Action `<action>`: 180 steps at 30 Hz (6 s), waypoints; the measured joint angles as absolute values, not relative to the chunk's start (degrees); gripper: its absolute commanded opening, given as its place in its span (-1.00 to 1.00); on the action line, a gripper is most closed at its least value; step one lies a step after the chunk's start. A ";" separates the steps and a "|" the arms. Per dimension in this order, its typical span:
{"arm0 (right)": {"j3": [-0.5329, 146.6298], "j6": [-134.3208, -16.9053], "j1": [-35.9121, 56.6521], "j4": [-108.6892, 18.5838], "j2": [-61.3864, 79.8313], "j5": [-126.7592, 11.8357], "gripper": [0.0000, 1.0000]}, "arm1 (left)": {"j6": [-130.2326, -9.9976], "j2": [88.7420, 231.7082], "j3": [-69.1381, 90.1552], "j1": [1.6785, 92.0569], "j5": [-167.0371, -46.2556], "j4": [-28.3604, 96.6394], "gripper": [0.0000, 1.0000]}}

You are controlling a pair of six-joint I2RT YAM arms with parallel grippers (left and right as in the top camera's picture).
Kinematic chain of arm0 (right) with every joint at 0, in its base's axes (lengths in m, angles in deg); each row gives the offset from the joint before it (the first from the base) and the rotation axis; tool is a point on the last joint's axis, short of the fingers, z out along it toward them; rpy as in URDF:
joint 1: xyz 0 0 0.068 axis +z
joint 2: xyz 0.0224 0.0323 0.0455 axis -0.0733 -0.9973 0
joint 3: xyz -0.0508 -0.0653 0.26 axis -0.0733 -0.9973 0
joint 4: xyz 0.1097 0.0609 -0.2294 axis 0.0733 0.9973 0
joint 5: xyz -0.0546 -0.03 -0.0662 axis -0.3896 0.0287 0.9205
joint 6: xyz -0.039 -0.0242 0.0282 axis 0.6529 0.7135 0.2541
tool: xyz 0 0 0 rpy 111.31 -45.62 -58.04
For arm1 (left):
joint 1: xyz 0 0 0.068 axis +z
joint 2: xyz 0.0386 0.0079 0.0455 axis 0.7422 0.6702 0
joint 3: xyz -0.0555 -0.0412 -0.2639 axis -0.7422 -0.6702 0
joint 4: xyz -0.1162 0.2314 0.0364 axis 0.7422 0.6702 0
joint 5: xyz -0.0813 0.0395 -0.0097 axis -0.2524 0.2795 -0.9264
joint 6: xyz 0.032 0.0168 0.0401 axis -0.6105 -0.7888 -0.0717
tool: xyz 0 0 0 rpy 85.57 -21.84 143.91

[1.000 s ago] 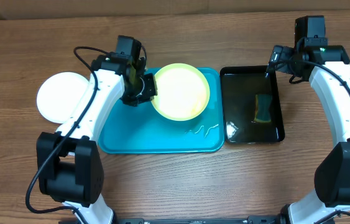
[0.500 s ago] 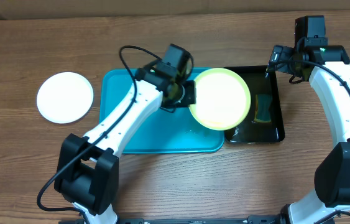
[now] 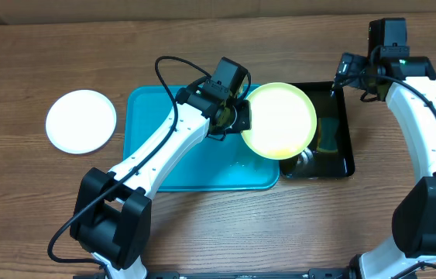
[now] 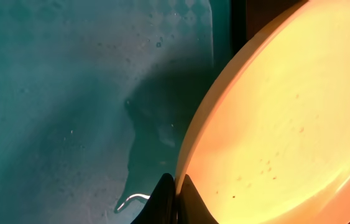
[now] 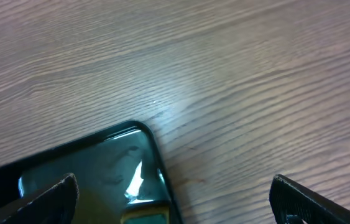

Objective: Clean dirty plates on tray and stack at the side

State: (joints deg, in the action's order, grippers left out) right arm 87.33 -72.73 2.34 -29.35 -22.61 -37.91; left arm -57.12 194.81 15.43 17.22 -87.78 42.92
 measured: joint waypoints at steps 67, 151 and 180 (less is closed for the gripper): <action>87.35 -76.51 -23.17 -24.69 -22.61 -44.73 1.00 | -113.23 194.81 15.45 -10.61 -25.60 6.09 -0.92; 87.33 -76.53 -23.17 -24.69 -22.61 -44.73 1.00 | -67.50 196.89 15.86 78.68 -74.10 49.19 0.79; 87.35 -76.53 -23.17 -24.69 -22.61 -44.73 1.00 | -78.10 197.04 15.86 71.77 -103.32 51.42 1.00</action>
